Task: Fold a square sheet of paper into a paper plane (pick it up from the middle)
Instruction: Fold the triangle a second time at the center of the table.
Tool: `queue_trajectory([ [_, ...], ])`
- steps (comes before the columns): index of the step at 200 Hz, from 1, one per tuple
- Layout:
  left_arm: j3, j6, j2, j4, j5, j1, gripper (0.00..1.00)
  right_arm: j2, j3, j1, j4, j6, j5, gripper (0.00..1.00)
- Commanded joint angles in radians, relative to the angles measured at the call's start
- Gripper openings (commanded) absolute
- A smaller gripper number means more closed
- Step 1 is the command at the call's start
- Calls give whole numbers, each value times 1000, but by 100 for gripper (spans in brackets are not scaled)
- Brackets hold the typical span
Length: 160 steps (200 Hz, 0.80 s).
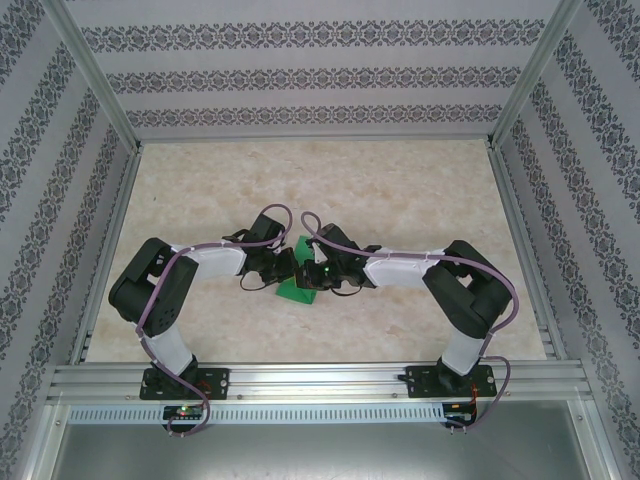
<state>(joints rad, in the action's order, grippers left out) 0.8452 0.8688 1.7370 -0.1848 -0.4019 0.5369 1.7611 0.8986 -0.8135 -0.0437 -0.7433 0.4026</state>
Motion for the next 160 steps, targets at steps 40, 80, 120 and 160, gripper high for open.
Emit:
queue_trajectory([
  [40, -6, -7, 11, -58, 51, -1, 9, 36, -65, -11, 89, -60, 57, 16],
  [80, -10, -8, 12, -56, 51, -1, 9, 69, -88, -18, 93, -64, 67, 16],
  [120, -18, -8, 13, -55, 53, -1, 9, 50, -59, -29, 11, -31, 36, 16],
  [160, -17, -10, 7, -59, 57, -2, 9, -47, -7, -38, -90, 10, -1, 17],
])
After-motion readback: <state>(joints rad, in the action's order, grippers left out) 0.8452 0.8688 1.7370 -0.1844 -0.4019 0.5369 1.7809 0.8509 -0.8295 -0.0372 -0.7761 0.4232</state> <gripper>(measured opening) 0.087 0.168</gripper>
